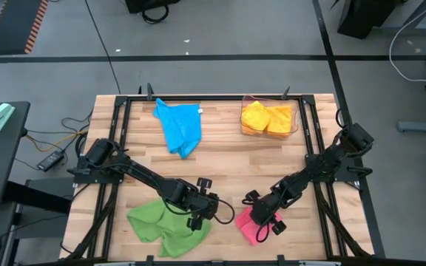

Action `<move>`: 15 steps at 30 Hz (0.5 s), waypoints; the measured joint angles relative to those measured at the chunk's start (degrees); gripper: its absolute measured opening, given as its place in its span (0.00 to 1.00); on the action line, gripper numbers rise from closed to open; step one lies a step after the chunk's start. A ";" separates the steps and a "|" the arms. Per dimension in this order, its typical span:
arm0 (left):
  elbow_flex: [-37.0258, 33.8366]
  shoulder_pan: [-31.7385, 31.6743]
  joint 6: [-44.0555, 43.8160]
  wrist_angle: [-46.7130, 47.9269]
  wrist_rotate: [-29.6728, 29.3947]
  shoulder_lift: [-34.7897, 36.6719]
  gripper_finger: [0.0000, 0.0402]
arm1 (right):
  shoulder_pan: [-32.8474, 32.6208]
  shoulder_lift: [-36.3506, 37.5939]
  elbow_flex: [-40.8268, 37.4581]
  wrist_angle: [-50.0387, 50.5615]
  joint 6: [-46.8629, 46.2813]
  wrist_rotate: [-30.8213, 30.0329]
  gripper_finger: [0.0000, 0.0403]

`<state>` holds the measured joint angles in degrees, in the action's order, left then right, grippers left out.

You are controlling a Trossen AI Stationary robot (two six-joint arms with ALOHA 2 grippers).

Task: Fold microfiber towels
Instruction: Fold the pink microfiber cloth

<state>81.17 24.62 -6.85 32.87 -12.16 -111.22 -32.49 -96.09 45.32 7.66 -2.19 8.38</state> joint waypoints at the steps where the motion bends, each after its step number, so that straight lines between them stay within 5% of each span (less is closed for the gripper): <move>1: 0.00 0.00 0.00 0.01 0.02 0.00 0.05 | 0.04 0.00 0.00 0.00 0.35 0.04 0.11; 5: 0.00 0.00 0.17 0.06 0.02 0.00 0.07 | 0.28 1.10 0.17 0.06 1.71 0.02 0.02; 15: 0.00 -0.02 0.15 0.32 0.02 0.00 0.06 | 3.06 2.21 1.94 0.47 6.54 0.28 0.02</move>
<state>81.17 24.60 -6.70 33.19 -12.14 -111.22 -29.43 -93.89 47.26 8.13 4.35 8.67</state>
